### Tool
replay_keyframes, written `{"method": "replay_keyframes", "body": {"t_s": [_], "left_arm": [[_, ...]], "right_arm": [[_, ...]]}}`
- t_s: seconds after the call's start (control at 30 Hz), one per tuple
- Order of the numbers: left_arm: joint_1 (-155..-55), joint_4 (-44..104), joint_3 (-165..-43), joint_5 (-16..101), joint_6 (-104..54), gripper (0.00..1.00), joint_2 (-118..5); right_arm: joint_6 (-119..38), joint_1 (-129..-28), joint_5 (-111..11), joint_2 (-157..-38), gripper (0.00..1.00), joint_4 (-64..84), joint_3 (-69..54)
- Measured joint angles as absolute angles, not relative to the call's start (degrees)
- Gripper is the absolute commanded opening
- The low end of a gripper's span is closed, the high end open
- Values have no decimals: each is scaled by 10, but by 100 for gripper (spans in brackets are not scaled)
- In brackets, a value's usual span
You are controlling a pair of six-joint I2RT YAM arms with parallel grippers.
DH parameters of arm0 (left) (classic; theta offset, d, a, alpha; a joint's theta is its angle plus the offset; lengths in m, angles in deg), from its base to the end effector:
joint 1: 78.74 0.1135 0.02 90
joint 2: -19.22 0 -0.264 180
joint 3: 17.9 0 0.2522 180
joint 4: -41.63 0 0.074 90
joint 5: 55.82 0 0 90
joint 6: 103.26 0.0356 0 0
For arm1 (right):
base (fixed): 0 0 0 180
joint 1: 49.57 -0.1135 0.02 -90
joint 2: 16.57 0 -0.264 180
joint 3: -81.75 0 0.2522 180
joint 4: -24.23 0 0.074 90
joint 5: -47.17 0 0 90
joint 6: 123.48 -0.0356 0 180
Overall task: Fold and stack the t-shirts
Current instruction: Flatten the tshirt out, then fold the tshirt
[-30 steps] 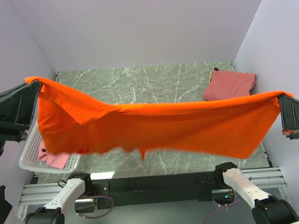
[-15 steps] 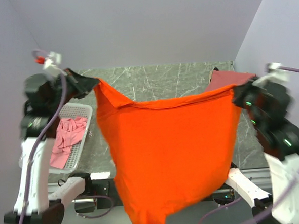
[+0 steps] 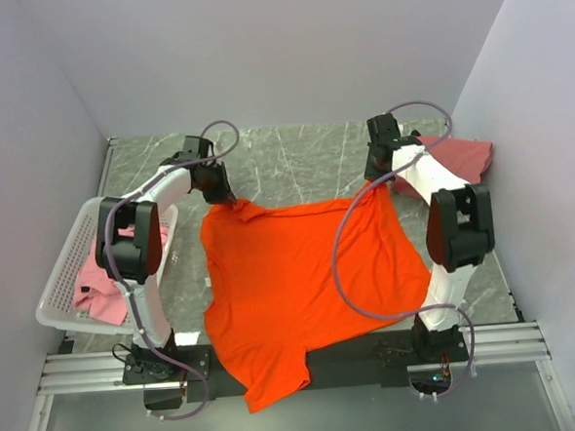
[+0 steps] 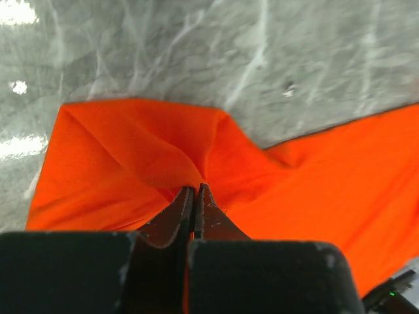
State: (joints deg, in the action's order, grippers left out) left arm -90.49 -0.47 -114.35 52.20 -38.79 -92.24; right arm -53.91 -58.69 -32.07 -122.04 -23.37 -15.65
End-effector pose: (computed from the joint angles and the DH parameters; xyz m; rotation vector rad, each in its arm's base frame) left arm 0.4077 -0.0961 0.2033 -0.1929 2.6199 -0.6418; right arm 0.3976 0.0571 0.2425 0.3208 2.4969 -0.0309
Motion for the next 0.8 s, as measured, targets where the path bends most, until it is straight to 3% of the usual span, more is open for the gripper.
{"method": "replay_keyframes", "body": {"t_s": [0.33,0.8], "left_arm": [[-911,-15,-1151,470,-406,0,-908],[-911,-29,-1022,380,-517,1,-679]], "right_arm": [[-529,-585,-313,-1271,0,-236,-216],[-501,-567,-259,-1265,0,-244,-196]]}}
